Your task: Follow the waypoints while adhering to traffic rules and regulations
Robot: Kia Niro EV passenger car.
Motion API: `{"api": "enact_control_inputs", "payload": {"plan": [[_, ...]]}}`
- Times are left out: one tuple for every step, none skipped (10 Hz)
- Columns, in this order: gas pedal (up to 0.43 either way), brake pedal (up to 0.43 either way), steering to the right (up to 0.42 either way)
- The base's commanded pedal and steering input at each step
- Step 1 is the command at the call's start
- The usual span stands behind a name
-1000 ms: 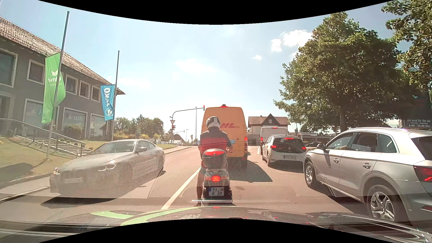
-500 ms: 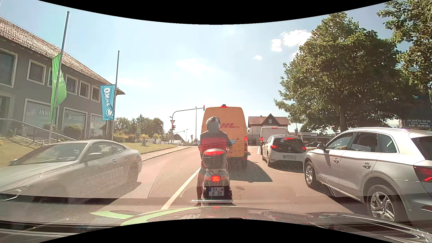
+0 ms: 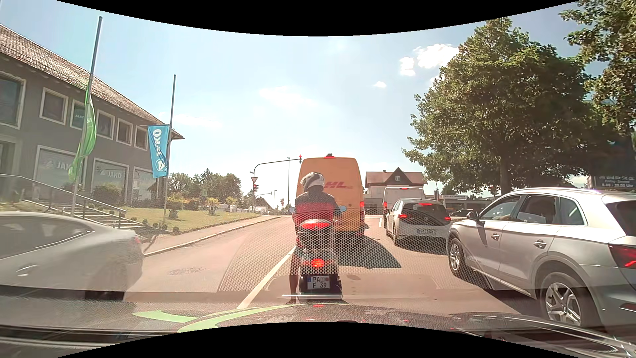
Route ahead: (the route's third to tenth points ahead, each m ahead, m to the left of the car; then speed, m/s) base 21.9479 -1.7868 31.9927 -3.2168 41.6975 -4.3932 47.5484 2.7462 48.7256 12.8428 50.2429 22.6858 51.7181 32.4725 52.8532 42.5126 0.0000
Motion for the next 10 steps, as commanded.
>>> {"api": "enact_control_inputs", "payload": {"plan": [[0.000,0.244,0.020],[0.000,0.250,0.019],[0.000,0.250,0.019],[0.000,0.256,0.019],[0.000,0.250,0.019],[0.000,0.250,0.019],[0.000,0.250,0.019],[0.000,0.250,0.019],[0.000,0.250,0.019],[0.000,0.250,0.019]]}}
